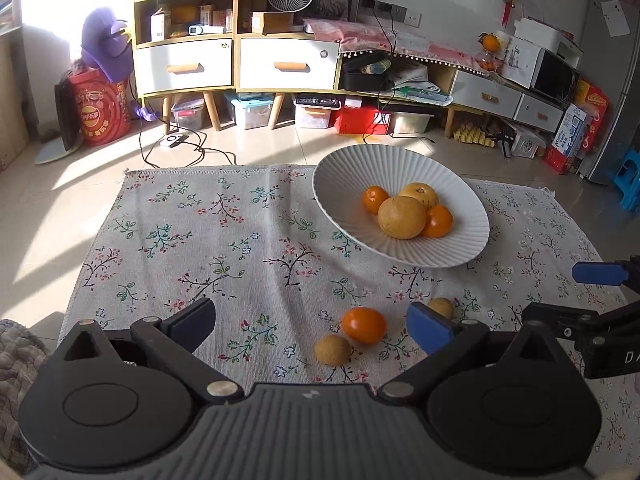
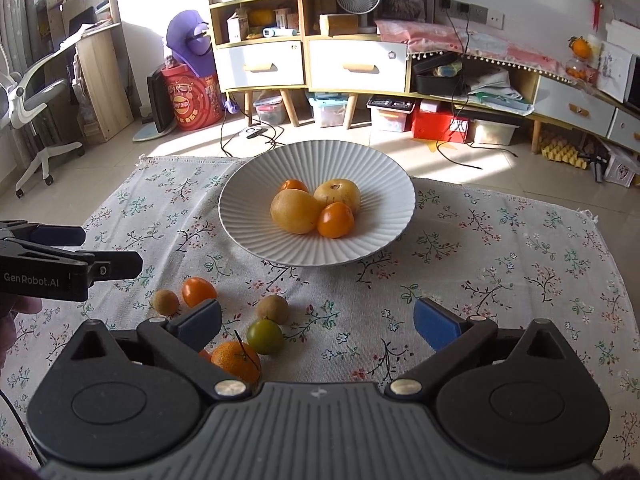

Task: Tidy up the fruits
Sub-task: 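Withdraw both tools from the plate toward the remaining fruit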

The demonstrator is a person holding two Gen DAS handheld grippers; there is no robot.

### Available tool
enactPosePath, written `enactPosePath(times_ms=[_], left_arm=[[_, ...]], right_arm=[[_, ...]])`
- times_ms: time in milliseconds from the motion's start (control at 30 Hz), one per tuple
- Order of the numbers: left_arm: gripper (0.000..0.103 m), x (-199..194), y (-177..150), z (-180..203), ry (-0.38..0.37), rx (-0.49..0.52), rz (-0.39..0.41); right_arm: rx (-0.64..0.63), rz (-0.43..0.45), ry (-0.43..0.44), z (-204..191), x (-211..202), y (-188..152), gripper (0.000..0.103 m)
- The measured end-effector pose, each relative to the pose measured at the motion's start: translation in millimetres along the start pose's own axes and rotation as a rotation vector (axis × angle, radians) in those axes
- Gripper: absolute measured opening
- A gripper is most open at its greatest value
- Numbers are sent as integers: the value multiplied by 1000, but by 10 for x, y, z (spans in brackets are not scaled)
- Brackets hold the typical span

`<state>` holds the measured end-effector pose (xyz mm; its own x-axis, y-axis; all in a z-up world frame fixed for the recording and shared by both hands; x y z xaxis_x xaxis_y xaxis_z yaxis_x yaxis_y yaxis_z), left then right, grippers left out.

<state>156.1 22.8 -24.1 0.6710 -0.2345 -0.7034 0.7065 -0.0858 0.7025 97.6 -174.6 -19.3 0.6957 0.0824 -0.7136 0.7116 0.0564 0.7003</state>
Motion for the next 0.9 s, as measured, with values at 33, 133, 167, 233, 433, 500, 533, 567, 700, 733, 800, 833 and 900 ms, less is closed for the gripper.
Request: enactPosePath(times_ms=[33, 133, 167, 233, 433, 500, 533, 567, 700, 733, 800, 833, 900], left_arm=[[99, -7, -19, -14, 1, -2, -2], [99, -47, -106, -59, 2, -11, -10], [99, -69, -150, -80, 5, -13, -16], [99, -102, -212, -102, 6, -17, -21], [99, -169, -348, -173, 0, -22, -41], [99, -199, -414, -171, -2, -12, -47], [99, -212, -443, -172, -3, -5, -51], [99, -228, -471, -169, -4, 4, -57], [99, -305, -552, -171, -11, 39, -56], [99, -317, -570, -169, -14, 47, -56], [99, -333, -617, -163, -24, 61, -63], [99, -338, -653, -159, -31, 71, -71], [99, -340, -714, -149, -36, 96, -86]], right_arm=[[-2, 2, 0, -10, -7, -12, 102], [0, 10, 1, -55, -38, -67, 102], [1, 13, 3, -67, -51, -89, 102], [1, 18, 4, -88, -66, -129, 102], [12, 25, 19, -135, -110, -238, 102], [23, 23, 25, -142, -136, -278, 102], [24, 19, 30, -150, -144, -299, 102], [22, 16, 34, -159, -152, -319, 102], [-8, 7, 35, -207, -187, -410, 102], [-11, 3, 37, -215, -193, -432, 102], [-20, -7, 44, -240, -195, -475, 102], [-27, -11, 43, -252, -195, -495, 102], [-44, -21, 42, -278, -192, -531, 102]])
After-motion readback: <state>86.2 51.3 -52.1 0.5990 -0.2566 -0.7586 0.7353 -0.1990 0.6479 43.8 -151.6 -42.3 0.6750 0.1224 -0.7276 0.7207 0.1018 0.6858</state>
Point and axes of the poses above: each gripper's, at about its wrist camera, not at the fingertips, and x roughly the way its jaws point, z to its right, y to its top, the point moved 6 cm from there along x, roughly the way its jaws point, and after that the axes turned 2 degrees about -x, right-handed, at the moved point
